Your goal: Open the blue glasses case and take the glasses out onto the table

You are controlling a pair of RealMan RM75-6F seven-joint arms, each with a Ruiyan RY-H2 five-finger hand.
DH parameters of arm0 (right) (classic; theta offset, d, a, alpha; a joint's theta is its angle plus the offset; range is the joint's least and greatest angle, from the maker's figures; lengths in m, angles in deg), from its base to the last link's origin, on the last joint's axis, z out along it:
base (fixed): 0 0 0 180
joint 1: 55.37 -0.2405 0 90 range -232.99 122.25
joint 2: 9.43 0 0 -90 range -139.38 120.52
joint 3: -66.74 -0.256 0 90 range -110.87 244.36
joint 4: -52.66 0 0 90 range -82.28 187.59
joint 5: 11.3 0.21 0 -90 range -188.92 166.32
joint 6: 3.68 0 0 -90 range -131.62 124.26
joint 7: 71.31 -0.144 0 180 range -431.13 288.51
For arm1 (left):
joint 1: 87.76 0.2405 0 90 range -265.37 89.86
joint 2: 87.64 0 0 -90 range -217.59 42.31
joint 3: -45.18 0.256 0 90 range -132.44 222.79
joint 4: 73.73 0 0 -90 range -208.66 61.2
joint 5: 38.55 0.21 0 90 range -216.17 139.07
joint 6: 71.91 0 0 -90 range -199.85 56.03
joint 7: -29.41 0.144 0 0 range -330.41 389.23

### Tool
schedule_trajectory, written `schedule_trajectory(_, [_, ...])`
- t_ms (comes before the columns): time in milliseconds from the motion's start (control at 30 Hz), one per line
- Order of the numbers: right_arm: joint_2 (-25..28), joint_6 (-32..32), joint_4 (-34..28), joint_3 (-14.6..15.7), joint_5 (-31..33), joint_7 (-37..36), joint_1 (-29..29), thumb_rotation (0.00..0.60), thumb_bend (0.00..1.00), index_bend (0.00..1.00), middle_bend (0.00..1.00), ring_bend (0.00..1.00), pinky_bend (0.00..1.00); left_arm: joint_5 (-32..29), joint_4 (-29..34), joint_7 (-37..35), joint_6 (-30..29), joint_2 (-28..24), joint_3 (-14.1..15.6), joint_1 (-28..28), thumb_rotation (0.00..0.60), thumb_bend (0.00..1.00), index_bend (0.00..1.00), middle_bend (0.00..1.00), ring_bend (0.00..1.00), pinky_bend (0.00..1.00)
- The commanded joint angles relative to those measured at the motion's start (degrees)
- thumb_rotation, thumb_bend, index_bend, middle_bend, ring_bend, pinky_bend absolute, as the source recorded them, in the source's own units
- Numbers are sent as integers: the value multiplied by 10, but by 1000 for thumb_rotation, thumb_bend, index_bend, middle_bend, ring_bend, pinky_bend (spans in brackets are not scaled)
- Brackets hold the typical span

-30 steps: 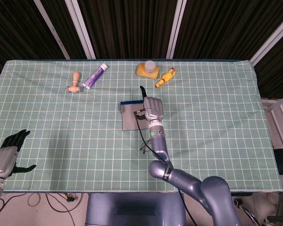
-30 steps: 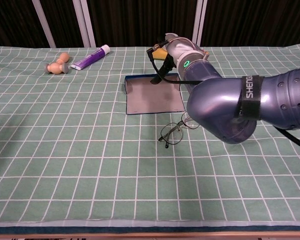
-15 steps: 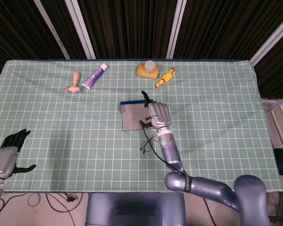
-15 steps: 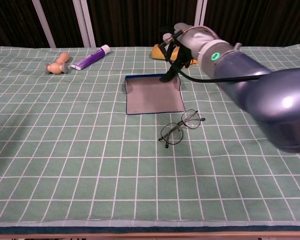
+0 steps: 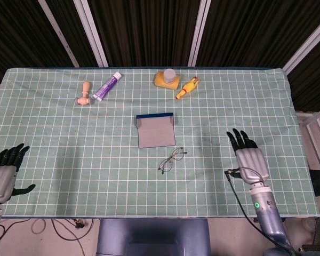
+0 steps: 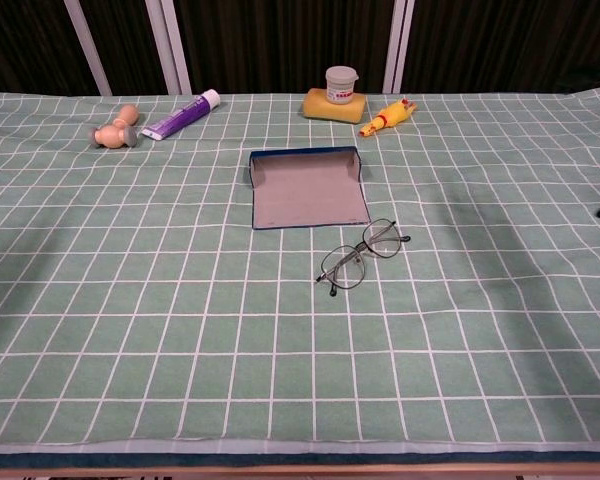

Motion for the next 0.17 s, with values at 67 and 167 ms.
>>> schedule_trajectory(67, [38, 63, 16, 57, -77, -59, 71, 600, 33, 0, 0, 0, 232, 14, -7, 9, -13, 6, 1, 3, 600, 0, 0, 0, 0, 0])
schedule_trajectory(167, [46, 88, 47, 74, -107, -94, 104, 600, 32, 0, 0, 0, 232, 24, -14, 12, -25, 13, 2, 7, 600, 0, 0, 0, 0, 0])
